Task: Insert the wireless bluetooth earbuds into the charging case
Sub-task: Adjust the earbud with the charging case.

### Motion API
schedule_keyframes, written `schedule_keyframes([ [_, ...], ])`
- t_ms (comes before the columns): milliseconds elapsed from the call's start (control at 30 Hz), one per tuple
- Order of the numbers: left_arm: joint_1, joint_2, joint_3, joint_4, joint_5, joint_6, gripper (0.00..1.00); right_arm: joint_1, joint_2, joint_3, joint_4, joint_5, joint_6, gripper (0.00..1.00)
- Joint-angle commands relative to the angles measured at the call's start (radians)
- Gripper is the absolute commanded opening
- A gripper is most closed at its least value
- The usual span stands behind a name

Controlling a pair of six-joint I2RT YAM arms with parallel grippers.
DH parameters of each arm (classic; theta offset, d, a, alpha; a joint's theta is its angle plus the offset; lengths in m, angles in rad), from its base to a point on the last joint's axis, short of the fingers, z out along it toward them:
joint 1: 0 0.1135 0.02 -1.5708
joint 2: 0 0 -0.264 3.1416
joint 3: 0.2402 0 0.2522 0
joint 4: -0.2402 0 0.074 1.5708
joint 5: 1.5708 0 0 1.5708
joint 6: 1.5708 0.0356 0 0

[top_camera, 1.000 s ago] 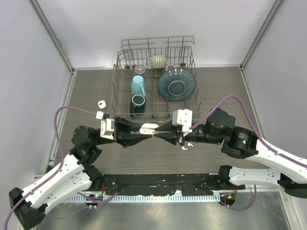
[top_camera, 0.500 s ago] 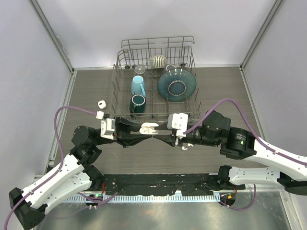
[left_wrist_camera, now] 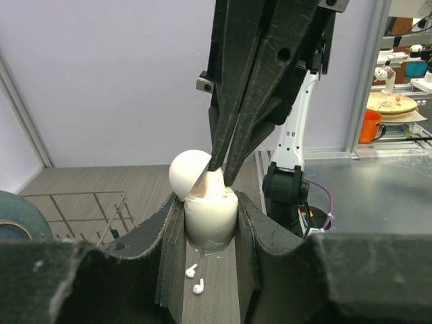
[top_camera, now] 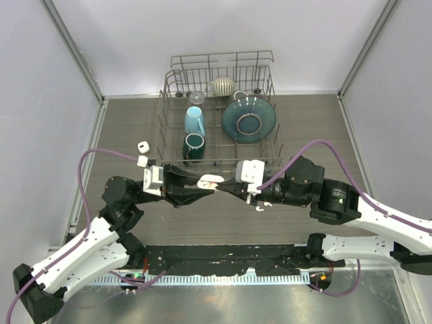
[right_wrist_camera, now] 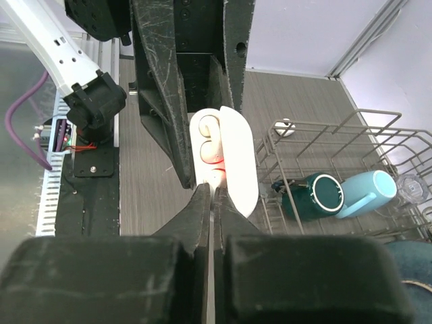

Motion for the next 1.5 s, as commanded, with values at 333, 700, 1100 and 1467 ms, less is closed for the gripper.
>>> schedule_keyframes([
  [333,-0.016,-0.003,0.042,0.102,0.08,-0.02,0.0,-0.008,-0.039,0.022,0.051,0.056,0.031,0.01],
  [700,-0.016,0.006,0.044,0.101,0.116,-0.026,0.0,-0.012,-0.028,0.059,0.059,0.096,0.042,0.01],
  [1100,-0.016,0.005,0.048,0.09,0.136,-0.017,0.0,-0.047,-0.009,0.117,0.034,0.049,0.097,0.01],
  [1467,-0.016,-0.008,0.041,0.123,0.123,-0.02,0.0,-0.064,0.026,0.143,-0.032,-0.025,0.091,0.01],
])
